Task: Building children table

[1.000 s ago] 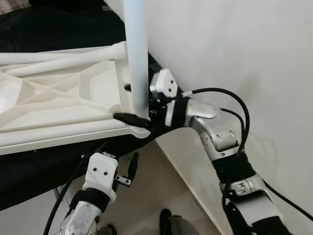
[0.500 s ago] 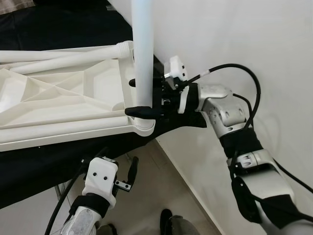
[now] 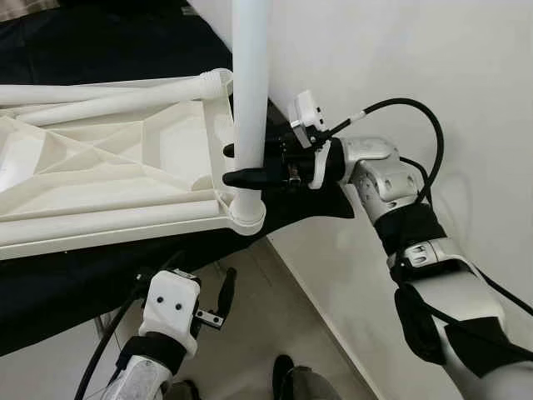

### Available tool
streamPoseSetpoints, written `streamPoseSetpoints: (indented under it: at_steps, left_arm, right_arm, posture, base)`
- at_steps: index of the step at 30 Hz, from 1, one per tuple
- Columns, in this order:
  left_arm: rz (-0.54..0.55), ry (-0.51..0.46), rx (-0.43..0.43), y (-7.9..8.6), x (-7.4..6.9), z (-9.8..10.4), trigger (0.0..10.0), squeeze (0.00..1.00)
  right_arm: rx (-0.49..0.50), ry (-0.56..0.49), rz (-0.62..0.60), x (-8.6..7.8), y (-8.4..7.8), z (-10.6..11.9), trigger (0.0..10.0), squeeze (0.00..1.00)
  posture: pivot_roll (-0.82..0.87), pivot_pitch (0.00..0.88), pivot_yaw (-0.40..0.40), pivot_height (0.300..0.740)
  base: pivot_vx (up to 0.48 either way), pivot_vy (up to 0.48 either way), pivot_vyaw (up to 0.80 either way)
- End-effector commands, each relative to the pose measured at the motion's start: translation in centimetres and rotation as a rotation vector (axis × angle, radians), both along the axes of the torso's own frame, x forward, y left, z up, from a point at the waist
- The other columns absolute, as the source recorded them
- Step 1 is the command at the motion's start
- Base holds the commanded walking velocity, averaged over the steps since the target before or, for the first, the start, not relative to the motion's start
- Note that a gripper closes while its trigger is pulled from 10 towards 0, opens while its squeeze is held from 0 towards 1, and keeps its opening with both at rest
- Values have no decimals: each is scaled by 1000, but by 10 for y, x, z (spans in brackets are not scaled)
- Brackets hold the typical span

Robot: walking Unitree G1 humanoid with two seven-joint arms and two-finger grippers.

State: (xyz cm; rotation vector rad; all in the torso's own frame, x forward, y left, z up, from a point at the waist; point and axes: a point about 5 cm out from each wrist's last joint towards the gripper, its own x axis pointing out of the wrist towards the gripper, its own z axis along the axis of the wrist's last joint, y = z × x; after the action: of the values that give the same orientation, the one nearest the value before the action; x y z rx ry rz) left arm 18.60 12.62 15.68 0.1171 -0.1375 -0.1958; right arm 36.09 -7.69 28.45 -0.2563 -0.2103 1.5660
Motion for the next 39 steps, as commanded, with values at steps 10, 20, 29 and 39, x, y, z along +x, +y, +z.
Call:
streamPoseSetpoints:
  at_steps: [10,20,29,39]
  left_arm:
    - [4,16,0,1,-4,-3,10000,0]
    - [1,17,7,2,1,-5,10000,0]
    - [7,12,6,2,4,-5,10000,0]
    - [7,10,0,1,5,-5,10000,0]
  right_arm:
    - [130,120,-963,-1,34,-70,0,0]
    - [204,81,-872,-47,75,-73,0,0]
    - [269,103,-638,-57,96,-50,10000,1000]
    - [165,20,-219,-70,86,-34,10000,0]
  posture:
    - [85,270,-86,740]
    - [72,256,-76,740]
    - [67,246,-74,740]
    - [69,252,-81,740]
  base:
    - [0,0,0]
    - [0,0,0]
    - [0,0,0]
    - [0,0,0]
